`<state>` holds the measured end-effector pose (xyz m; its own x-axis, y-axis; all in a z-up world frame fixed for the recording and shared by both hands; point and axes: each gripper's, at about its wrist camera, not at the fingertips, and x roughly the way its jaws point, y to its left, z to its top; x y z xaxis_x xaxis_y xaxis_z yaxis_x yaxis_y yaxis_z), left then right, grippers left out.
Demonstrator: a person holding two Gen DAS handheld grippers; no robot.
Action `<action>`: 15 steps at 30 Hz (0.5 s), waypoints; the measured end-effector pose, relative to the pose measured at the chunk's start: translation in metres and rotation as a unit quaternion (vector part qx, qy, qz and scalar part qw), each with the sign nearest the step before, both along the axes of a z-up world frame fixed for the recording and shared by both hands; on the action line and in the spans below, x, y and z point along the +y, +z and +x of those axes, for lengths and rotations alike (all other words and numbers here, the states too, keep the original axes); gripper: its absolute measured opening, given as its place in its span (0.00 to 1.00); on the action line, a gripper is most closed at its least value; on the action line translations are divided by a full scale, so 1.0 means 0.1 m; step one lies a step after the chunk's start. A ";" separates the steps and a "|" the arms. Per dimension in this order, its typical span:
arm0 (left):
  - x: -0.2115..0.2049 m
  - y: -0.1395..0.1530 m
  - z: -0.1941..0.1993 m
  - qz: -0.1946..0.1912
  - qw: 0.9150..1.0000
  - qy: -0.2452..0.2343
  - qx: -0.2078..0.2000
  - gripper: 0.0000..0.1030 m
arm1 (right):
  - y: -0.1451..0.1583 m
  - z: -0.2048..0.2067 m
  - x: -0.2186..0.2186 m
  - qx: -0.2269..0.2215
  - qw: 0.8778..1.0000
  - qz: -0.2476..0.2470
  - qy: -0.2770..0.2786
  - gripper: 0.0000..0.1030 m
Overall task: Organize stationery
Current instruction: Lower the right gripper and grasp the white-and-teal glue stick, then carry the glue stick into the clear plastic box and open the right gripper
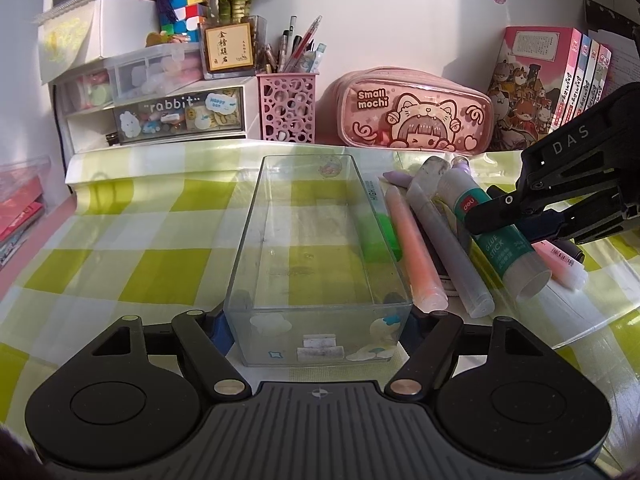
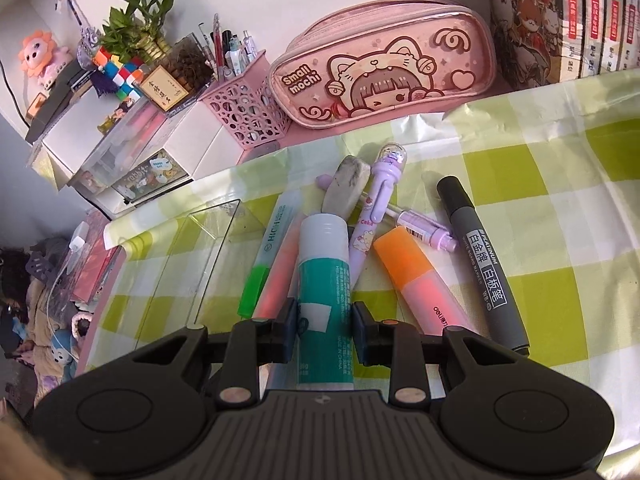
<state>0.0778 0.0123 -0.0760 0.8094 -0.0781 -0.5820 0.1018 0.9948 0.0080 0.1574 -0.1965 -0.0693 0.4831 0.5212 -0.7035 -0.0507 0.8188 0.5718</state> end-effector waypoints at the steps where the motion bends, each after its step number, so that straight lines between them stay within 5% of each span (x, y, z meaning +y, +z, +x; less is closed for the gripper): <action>1: 0.00 0.00 -0.01 0.001 1.000 0.001 -0.002 0.71 | -0.01 -0.01 -0.04 0.002 1.000 0.013 -0.008 0.14; 8: 0.01 0.00 -0.04 0.003 1.000 0.001 -0.004 0.71 | 0.10 -0.13 -0.16 -0.004 0.992 0.123 -0.040 0.14; 15: 0.00 0.00 -0.10 0.003 1.000 0.011 -0.006 0.71 | 0.41 0.01 0.45 -0.005 0.993 0.117 0.032 0.14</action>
